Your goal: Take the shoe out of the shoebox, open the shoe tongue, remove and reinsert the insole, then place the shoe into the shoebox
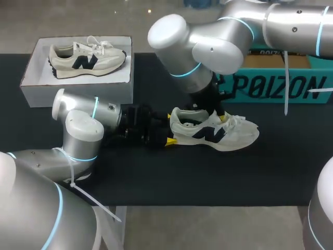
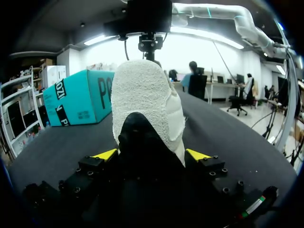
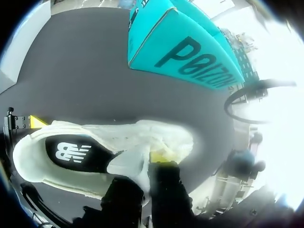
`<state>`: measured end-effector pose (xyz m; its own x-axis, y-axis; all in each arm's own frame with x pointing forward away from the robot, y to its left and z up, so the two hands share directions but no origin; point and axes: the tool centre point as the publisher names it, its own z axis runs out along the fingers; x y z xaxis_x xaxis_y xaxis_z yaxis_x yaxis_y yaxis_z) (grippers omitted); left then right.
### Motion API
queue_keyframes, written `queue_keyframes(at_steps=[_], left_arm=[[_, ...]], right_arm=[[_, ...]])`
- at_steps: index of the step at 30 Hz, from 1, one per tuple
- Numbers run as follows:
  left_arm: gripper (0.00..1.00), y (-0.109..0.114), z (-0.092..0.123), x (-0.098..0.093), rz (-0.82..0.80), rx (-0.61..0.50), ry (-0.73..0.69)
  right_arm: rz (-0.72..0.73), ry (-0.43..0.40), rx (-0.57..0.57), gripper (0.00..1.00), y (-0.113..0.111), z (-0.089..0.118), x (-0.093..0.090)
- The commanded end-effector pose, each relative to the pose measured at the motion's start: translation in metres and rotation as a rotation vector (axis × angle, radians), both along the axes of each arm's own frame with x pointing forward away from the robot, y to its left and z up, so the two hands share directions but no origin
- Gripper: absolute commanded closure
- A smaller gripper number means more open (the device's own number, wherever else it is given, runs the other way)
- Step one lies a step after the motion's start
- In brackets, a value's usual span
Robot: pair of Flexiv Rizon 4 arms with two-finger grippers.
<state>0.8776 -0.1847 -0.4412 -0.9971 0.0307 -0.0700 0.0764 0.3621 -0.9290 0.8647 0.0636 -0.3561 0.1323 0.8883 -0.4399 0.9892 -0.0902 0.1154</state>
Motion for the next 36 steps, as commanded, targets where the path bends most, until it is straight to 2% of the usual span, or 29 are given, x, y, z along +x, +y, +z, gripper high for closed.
queue_keyframes(at_steps=[1,10,14,21,27,30,36], left_arm=[[1.00,-0.003,-0.005,0.002,-0.001,0.002,0.001],[1.00,-0.003,-0.005,0.002,-0.001,0.002,0.001],[1.00,-0.003,-0.005,0.002,-0.001,0.002,0.001],[1.00,-0.003,-0.005,0.002,-0.001,0.002,0.001],[1.00,-0.003,-0.005,0.002,-0.001,0.002,0.001],[1.00,-0.003,-0.005,0.002,-0.001,0.002,0.001],[1.00,-0.003,-0.005,0.002,-0.001,0.002,0.001]], right_arm=[[-0.007,-0.015,0.024,1.00,-0.016,0.012,-0.005],[-0.065,-0.017,0.062,0.95,-0.035,0.018,-0.005],[-0.063,-0.019,0.079,0.87,-0.034,0.020,-0.006],[-0.028,-0.036,0.089,0.79,-0.021,0.030,-0.007],[-0.015,-0.049,0.085,0.82,-0.020,0.038,-0.005],[-0.018,-0.055,0.089,1.00,-0.024,0.040,-0.004],[-0.045,-0.051,0.116,1.00,-0.037,0.040,-0.004]])
